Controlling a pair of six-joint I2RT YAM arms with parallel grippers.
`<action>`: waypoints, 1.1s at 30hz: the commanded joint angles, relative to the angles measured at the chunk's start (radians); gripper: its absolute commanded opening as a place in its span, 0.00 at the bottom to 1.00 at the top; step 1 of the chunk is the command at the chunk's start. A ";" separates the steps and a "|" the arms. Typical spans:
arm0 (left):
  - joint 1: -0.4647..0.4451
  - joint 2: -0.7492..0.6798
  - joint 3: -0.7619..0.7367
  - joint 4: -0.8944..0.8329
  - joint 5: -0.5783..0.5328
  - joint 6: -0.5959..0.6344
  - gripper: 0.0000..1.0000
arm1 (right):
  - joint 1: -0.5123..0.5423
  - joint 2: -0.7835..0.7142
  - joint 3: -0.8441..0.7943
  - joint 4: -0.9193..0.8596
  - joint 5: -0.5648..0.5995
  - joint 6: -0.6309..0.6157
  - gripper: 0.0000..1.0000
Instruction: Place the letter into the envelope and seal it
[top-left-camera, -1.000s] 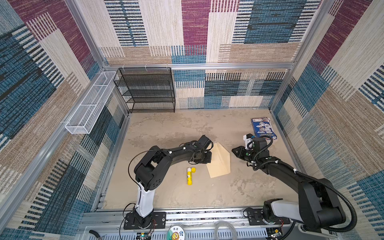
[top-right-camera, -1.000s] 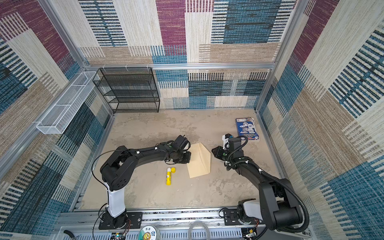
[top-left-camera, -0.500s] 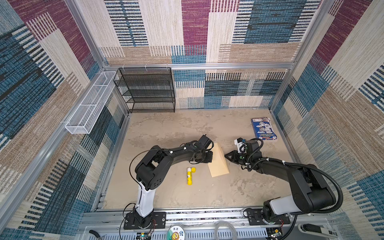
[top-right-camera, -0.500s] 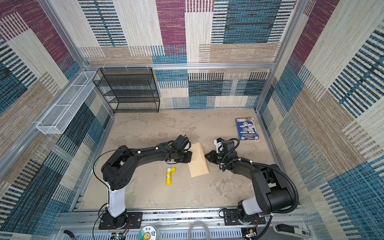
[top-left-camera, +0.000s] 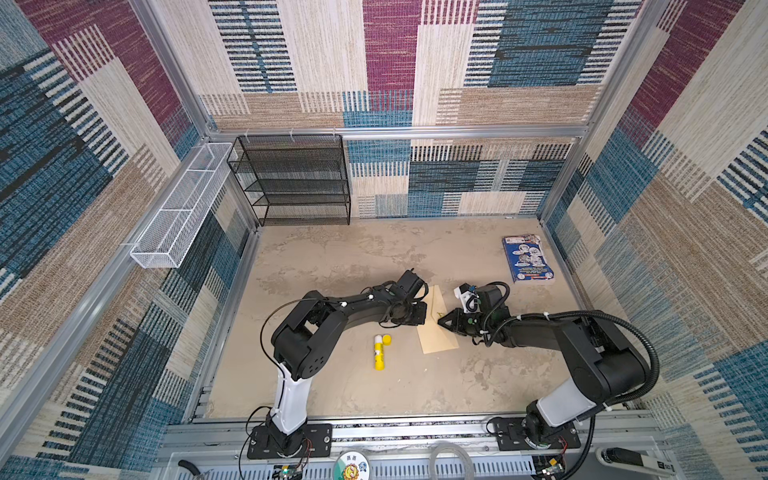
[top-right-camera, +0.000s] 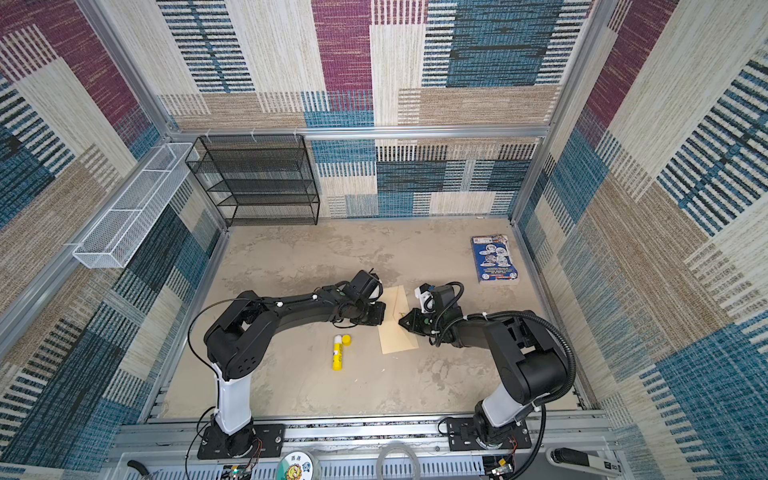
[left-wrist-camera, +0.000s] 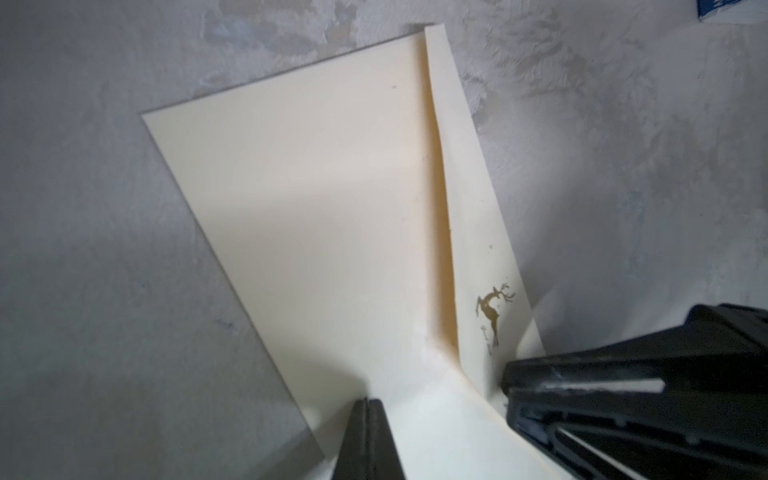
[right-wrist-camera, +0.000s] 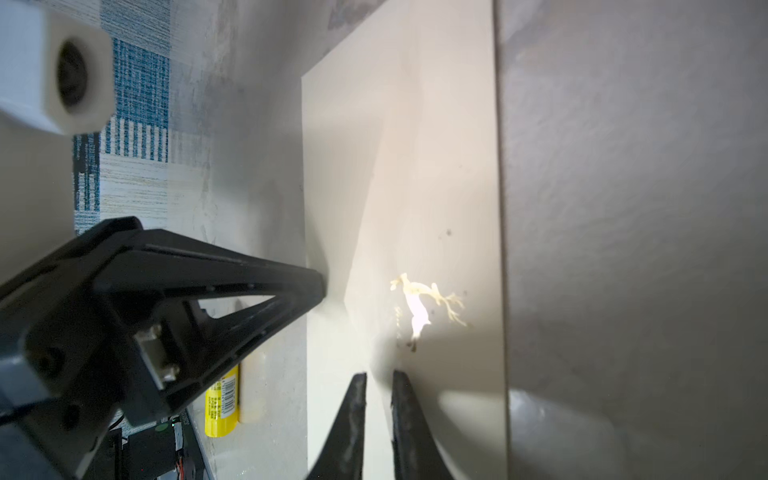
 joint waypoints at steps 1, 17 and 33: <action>-0.001 0.020 -0.010 -0.106 -0.013 0.025 0.01 | 0.001 0.009 0.006 0.047 -0.029 0.002 0.17; -0.002 0.049 -0.008 -0.112 0.002 0.045 0.01 | 0.001 0.211 0.176 0.022 0.073 0.093 0.07; 0.060 -0.066 -0.040 0.086 0.100 -0.058 0.17 | -0.001 0.294 0.229 0.023 0.090 0.074 0.03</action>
